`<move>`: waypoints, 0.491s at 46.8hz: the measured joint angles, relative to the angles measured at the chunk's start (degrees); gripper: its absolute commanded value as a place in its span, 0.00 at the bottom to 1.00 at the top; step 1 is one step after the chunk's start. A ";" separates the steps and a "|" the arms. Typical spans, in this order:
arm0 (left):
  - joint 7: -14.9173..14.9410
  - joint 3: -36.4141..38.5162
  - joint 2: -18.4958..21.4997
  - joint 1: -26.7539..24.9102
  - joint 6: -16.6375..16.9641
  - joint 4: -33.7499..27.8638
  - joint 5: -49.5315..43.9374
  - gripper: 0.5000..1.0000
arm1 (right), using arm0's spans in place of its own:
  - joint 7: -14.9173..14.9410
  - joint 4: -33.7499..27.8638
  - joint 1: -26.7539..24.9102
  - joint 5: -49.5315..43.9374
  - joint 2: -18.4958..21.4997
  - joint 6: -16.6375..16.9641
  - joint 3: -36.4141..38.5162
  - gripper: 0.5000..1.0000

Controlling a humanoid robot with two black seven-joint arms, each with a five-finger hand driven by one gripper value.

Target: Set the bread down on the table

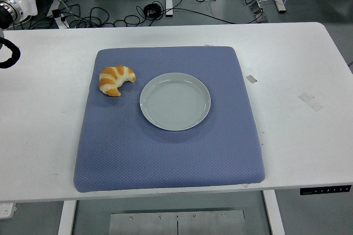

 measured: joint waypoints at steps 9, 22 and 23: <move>-0.19 -4.78 -0.21 1.39 -0.63 2.01 -1.27 0.93 | 0.00 0.00 0.00 0.00 0.00 0.02 0.00 1.00; -0.04 -11.00 -2.56 2.95 -0.73 7.57 -5.60 0.93 | 0.00 0.00 0.00 0.00 0.00 0.03 0.00 1.00; -0.04 -11.05 -2.85 2.97 -0.72 8.29 -5.97 0.93 | 0.00 0.00 0.00 0.00 0.00 0.03 0.00 1.00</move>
